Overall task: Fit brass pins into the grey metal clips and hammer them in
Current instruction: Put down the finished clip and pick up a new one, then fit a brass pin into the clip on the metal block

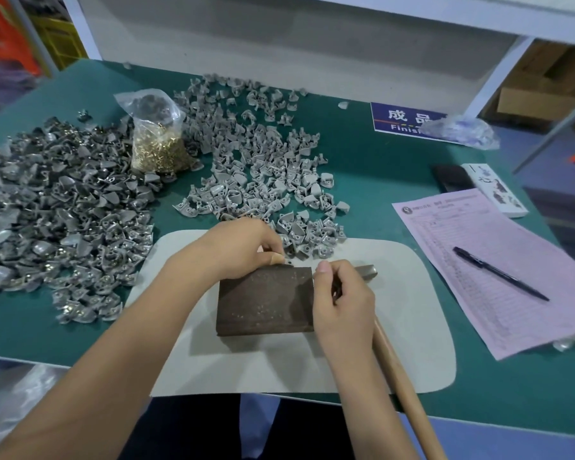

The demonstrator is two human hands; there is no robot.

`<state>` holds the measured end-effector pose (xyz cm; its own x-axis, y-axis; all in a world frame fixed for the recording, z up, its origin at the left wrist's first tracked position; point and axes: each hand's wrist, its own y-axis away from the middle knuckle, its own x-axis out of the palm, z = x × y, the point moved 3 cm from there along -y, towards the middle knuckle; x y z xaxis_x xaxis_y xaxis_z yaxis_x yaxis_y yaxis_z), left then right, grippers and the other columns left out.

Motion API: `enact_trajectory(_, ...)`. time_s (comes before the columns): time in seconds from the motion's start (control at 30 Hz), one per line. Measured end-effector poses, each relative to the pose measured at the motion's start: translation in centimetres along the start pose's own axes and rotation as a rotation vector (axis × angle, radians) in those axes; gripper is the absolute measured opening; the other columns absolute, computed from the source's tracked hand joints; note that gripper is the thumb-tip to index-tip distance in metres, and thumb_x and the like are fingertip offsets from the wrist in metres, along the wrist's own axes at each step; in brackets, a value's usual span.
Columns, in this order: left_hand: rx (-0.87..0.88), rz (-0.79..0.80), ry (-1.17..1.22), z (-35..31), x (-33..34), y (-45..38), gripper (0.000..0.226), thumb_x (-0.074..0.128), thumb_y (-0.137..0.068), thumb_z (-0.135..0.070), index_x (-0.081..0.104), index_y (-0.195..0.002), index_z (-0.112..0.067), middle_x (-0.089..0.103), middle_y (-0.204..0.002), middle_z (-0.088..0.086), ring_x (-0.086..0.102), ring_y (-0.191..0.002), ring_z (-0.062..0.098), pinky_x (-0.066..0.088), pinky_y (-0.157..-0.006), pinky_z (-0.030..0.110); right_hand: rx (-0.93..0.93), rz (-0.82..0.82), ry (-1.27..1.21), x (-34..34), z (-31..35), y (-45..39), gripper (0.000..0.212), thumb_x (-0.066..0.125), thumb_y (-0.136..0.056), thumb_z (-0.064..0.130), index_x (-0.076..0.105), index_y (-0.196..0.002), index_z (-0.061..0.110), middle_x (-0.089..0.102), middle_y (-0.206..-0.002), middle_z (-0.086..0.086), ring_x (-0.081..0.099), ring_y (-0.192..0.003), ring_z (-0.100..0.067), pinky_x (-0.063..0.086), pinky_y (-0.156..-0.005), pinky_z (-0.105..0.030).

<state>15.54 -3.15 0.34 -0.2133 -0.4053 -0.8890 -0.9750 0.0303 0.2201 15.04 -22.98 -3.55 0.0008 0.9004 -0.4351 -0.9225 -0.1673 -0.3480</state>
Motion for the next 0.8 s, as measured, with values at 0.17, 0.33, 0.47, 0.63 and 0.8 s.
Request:
enact_trajectory(0.17,0.045,-0.192,0.045,-1.1,-0.5,1.8,0.014,0.049,-0.103,-0.037,0.060,-0.096,-0.031,0.058,-0.104,-0.013,0.057,-0.097,0.011,0.049,-0.086,0.039,-0.010,0.003,0.007,0.1,0.0,0.0,0.027,0.049,-0.101,0.035,0.052,-0.077,0.022,0.048,-0.064,0.009,0.047,-0.063,-0.015,0.041,-0.061,-0.041)
enact_trajectory(0.33,0.074,-0.207,0.030,-2.7,-1.5,6.1,0.020,0.027,-0.095,-0.036,0.042,-0.088,-0.024,0.040,-0.095,-0.008,0.048,-0.081,0.015,0.044,-0.074,0.039,0.004,-0.020,-0.012,0.1,-0.2,-0.1,0.025,0.047,-0.100,0.040,0.052,-0.080,0.027,0.052,-0.068,0.010,0.050,-0.065,-0.013,0.040,-0.060,-0.031)
enact_trajectory(0.47,-0.118,-0.276,-0.330,-2.8,-1.6,7.5,0.031,0.022,-0.094,-0.038,0.047,-0.092,-0.020,0.036,-0.101,-0.004,0.041,-0.101,0.017,0.038,-0.075,0.031,0.018,-0.056,-0.033,0.1,-0.3,-0.1,0.015,0.049,-0.101,0.036,0.051,-0.087,0.032,0.057,-0.073,0.011,0.055,-0.068,-0.012,0.039,-0.062,-0.022)
enact_trajectory(0.63,-0.158,-0.196,-0.492,-4.2,1.2,6.7,0.033,0.034,-0.103,-0.033,0.062,-0.111,-0.017,0.050,-0.111,0.004,0.041,-0.112,0.025,0.042,-0.078,0.035,-0.007,-0.049,-0.009,0.1,-0.3,-0.1,0.017,0.051,-0.101,0.032,0.053,-0.085,0.026,0.058,-0.071,0.011,0.055,-0.068,-0.010,0.041,-0.063,-0.023)
enact_trajectory(0.8,-0.214,-0.281,-0.385,-5.1,2.2,7.2,0.040,0.024,-0.104,-0.045,0.053,-0.114,-0.018,0.052,-0.115,0.003,0.047,-0.115,0.025,0.041,-0.073,0.036,-0.012,-0.051,-0.022,0.0,-0.1,0.0,0.016,0.053,-0.100,0.030,0.053,-0.083,0.029,0.060,-0.072,0.010,0.055,-0.069,-0.007,0.039,-0.062,-0.014)
